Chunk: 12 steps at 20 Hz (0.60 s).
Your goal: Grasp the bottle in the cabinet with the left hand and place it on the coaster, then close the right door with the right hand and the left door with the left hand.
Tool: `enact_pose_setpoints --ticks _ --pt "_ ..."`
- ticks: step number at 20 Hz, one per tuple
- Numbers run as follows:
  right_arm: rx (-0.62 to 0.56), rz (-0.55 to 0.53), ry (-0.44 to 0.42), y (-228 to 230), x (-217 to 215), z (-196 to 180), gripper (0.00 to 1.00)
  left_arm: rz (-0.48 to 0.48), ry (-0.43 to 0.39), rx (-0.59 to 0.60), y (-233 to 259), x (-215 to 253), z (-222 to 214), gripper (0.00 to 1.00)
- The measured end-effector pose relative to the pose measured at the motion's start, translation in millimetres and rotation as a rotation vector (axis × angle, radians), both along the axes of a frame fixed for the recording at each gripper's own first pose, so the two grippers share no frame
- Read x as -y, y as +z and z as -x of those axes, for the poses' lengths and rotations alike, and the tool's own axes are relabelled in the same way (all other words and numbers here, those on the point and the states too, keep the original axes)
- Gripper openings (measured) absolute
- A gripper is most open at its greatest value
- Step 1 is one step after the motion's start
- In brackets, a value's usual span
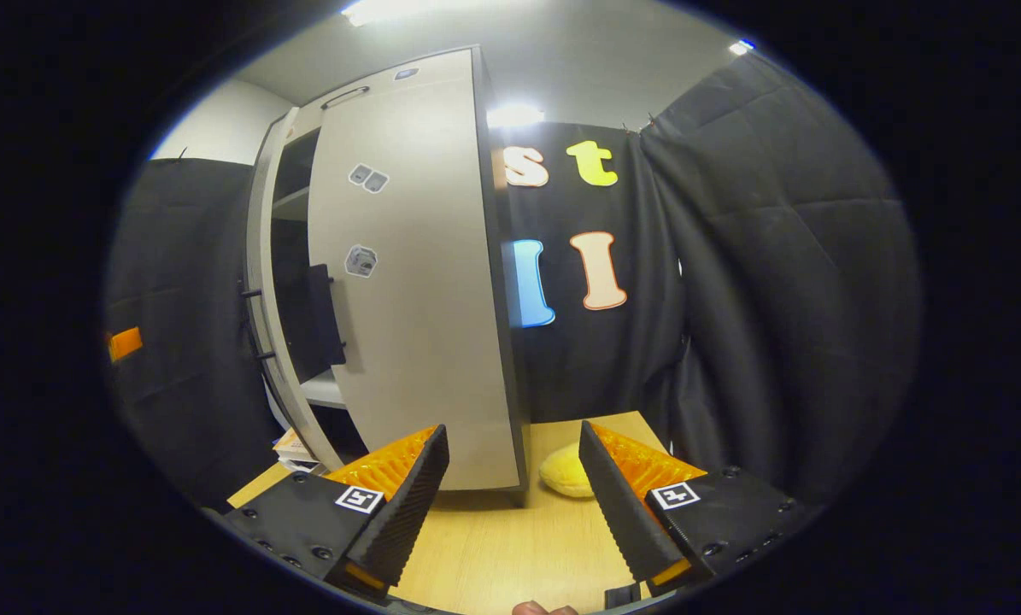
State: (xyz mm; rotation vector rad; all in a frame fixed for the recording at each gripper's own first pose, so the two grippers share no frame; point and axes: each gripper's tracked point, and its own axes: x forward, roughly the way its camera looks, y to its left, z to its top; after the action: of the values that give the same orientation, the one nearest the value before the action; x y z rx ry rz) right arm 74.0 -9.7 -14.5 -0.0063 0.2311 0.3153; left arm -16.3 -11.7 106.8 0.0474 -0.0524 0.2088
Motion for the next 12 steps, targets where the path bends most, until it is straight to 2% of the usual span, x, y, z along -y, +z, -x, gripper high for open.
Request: enact_pose_setpoints --ticks 1,3,4,6,12 --pt "0.032 0.003 -0.007 8.9 -0.8 -0.3 0.98 0.015 -0.007 0.023 4.4 0.8 4.0 0.92" --pt "0.086 0.0 -0.03 24.1 -0.4 -1.6 0.98 0.043 -0.001 0.048 9.3 -4.5 13.0 0.92" --pt "0.105 -0.011 -0.036 29.6 -1.7 -2.0 0.98 0.038 0.019 0.05 10.8 -10.7 17.2 0.99" --pt "0.131 -0.039 -0.043 36.8 -6.3 -4.5 0.97 0.014 0.07 0.044 12.3 -26.0 27.8 0.92" --pt "0.086 -0.052 -0.089 25.3 -15.2 -7.4 0.98 -0.07 0.108 0.004 10.6 -40.3 48.1 0.92"
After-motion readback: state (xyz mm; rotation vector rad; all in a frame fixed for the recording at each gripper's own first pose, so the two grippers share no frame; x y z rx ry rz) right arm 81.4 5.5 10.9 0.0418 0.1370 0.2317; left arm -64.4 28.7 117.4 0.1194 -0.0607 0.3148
